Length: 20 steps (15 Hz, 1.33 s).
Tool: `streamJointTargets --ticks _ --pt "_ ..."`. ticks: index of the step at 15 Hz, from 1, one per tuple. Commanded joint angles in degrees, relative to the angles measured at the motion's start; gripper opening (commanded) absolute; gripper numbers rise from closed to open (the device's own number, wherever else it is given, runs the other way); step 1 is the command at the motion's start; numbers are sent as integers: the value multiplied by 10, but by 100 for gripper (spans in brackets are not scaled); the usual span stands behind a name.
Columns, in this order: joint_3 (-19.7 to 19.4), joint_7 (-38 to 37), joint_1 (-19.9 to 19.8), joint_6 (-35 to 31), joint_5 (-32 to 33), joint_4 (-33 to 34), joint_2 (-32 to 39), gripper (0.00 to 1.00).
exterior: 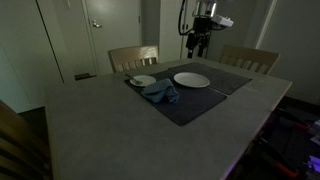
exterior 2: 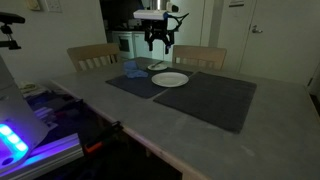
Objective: Pick the cloth and wipe the plate
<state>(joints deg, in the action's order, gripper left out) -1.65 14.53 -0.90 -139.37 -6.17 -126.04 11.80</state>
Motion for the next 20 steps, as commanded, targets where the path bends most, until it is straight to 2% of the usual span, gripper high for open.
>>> streamJointTargets --ticks 1,2,3,10,15,20 --pt "19 -57 2 32 -9 53 47 100" --pt "23 -64 3 38 -5 59 52 100" --pt "21 -53 -3 11 3 31 33 100" --pt "25 -72 4 30 10 47 44 100" --pt "49 -115 36 22 11 58 31 100" --pt "61 -197 84 24 56 79 45 100"
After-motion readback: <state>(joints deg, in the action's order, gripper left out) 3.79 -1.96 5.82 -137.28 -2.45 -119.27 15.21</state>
